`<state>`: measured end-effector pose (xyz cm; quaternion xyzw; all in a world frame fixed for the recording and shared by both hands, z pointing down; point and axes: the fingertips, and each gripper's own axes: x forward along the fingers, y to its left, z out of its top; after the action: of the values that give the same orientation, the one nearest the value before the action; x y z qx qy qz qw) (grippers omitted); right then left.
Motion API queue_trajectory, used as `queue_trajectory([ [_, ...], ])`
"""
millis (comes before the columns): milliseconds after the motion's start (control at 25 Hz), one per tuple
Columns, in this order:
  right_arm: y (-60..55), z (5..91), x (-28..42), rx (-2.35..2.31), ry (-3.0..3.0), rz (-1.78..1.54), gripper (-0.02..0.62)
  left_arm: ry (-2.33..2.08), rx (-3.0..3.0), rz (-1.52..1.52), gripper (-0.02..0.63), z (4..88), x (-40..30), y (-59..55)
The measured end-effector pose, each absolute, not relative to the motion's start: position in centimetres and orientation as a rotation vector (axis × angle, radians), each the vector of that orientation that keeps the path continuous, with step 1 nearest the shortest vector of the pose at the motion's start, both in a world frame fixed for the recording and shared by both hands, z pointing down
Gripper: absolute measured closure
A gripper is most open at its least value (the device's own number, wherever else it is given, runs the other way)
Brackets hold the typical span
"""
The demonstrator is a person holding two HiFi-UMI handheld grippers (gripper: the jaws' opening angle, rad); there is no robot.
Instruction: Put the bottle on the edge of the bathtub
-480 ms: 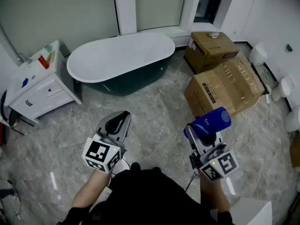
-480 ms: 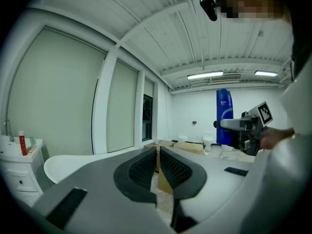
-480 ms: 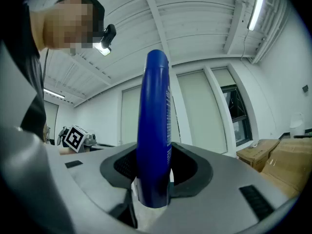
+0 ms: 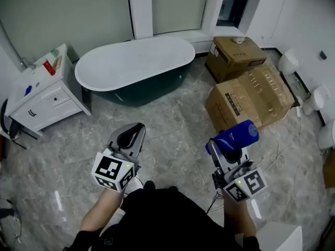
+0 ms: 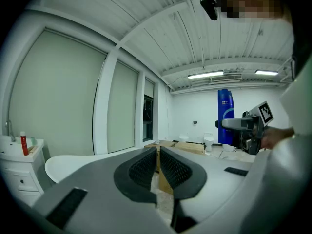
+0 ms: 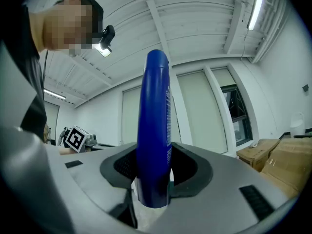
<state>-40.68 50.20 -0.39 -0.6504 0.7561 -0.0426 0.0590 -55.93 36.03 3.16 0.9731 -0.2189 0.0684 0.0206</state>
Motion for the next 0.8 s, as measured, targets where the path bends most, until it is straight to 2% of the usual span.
queue_trajectory([
  [800,55.2,1.0,-36.1,-1.943,2.254,-0.231,0.417,-0.700,2.980,0.242,0.574,4.8,-53.1,39.3],
])
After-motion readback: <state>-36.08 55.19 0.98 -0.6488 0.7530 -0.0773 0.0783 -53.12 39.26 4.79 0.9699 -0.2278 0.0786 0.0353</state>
